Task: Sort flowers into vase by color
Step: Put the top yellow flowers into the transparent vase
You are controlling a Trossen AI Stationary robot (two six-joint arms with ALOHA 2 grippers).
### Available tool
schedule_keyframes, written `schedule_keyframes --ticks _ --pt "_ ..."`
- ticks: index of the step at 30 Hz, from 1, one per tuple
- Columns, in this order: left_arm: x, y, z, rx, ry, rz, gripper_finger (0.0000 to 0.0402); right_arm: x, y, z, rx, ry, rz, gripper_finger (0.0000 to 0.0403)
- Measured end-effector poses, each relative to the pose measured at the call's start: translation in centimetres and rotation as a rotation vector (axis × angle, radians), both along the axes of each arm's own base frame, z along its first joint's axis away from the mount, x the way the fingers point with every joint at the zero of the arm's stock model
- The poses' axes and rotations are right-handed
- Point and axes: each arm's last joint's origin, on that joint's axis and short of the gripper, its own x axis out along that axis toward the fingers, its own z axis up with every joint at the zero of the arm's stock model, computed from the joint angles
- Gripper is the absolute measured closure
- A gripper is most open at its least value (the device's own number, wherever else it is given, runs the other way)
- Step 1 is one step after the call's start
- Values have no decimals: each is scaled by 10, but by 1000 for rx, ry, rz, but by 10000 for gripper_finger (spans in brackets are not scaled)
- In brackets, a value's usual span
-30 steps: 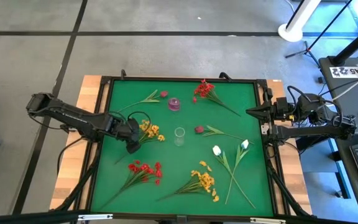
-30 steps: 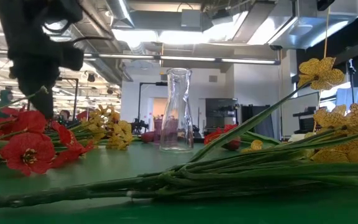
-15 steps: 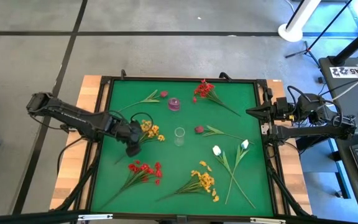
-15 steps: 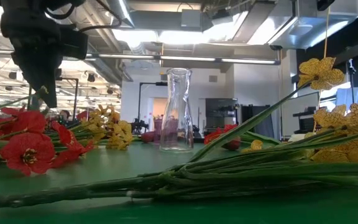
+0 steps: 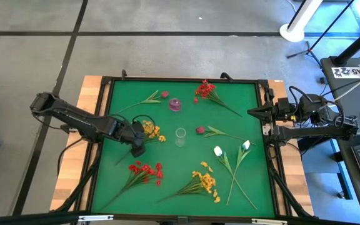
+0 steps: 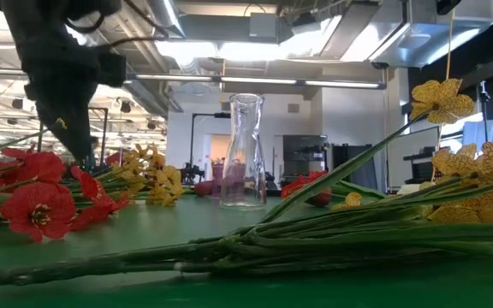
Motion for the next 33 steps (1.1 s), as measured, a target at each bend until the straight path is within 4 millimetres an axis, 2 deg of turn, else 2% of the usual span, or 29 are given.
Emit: schedule_keyframes --ticks 12,17,22,30,33 --pt "12 0 -40 -9 223 60 115 0 0 0 0 0 0 380" --pt "15 3 -47 -32 263 81 129 0 0 0 0 0 -1 380" --pt "17 4 -47 -20 251 22 195 0 0 0 0 0 0 380" --pt "15 7 -49 61 245 6 363 0 0 0 0 0 0 380" --pt "14 8 -46 87 237 2 388 0 0 0 0 0 0 380"
